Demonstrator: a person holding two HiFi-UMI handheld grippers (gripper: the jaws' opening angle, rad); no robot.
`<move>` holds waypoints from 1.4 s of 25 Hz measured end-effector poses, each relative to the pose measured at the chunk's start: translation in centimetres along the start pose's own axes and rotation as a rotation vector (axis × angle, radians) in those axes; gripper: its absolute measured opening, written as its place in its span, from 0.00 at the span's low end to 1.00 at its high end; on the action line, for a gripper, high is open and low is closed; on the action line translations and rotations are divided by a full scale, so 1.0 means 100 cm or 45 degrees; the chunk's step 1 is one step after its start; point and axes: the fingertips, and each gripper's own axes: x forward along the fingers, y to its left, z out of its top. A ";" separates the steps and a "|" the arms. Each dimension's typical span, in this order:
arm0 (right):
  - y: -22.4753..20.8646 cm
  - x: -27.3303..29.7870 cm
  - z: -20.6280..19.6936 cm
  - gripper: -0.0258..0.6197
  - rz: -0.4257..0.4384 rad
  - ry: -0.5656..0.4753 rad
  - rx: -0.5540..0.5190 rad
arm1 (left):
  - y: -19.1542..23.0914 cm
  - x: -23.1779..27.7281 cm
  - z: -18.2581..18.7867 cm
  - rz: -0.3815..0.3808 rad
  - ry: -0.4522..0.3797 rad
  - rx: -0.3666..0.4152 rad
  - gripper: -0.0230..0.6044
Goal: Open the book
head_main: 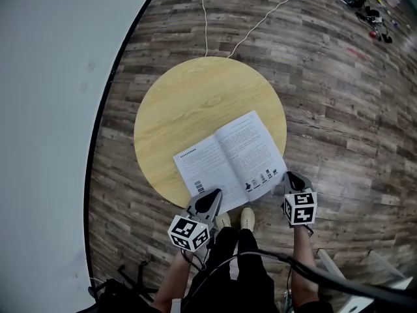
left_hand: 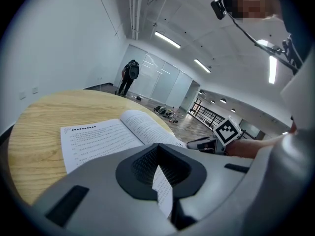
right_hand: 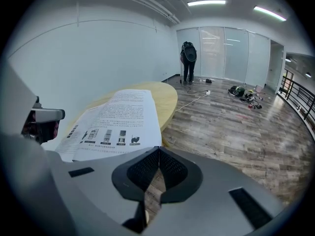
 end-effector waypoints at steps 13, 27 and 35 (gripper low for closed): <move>-0.008 -0.006 -0.001 0.48 -0.052 -0.008 0.040 | -0.001 -0.012 0.000 0.006 -0.017 -0.003 0.03; 0.010 -0.037 0.016 0.04 -0.006 -0.119 0.031 | -0.011 -0.032 0.009 0.011 -0.073 0.010 0.03; 0.040 -0.058 0.030 0.04 0.054 -0.190 -0.012 | -0.017 -0.050 0.014 0.023 -0.117 0.031 0.03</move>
